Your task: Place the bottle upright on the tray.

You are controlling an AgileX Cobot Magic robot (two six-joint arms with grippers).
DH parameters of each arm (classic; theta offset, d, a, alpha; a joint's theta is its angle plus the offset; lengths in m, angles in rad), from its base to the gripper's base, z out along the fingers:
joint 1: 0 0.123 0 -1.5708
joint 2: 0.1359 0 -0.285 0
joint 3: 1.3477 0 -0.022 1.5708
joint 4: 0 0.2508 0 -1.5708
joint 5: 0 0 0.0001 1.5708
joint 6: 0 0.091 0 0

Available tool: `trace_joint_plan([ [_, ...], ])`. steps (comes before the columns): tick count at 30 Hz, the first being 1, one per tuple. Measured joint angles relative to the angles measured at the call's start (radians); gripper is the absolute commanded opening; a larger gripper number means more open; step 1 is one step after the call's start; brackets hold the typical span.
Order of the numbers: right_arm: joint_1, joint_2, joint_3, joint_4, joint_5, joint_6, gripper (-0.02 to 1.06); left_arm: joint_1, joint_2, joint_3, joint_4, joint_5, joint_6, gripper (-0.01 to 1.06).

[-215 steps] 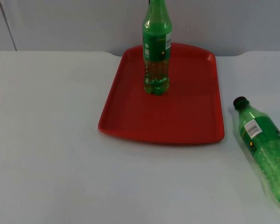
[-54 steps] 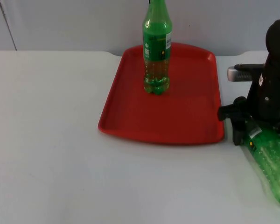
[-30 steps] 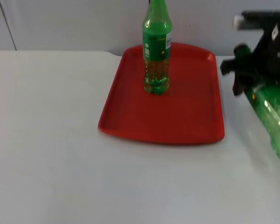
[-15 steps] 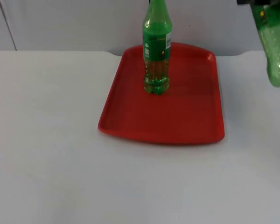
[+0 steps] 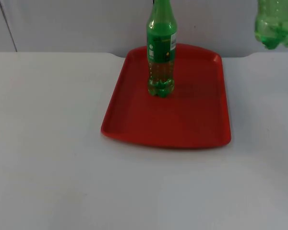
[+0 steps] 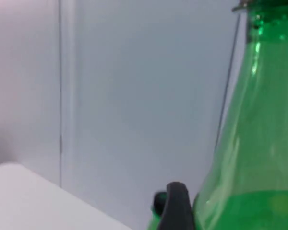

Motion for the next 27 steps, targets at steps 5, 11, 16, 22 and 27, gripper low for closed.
trace_joint_plan([
  [5, 0.004, 0.082, 0.0, -0.022, -0.11, 0.059, 0.0, 0.0, 0.0, 0.0, 0.0, 0.0, 0.0, 1.05],
  [11, 0.004, 0.193, 0.0, -0.119, -0.381, 0.07, 0.0, 0.0, 0.0, 0.0, 0.0, 0.0, 0.0, 1.05],
  [16, 0.004, 0.315, 0.0, -0.144, -0.478, 0.097, 0.0, 0.0, 0.0, 0.0, 0.0, 0.0, 0.0, 1.05],
  [22, 0.004, 0.447, -0.069, -0.259, -0.478, 0.148, 0.0, 0.0, 0.0, 0.0, 0.0, 0.0, 0.0, 1.05],
  [27, 0.004, 0.508, -0.157, -0.288, -0.482, 0.187, 0.0, 0.0, 0.0, 0.0, 0.0, 0.0, 0.0, 1.05],
])
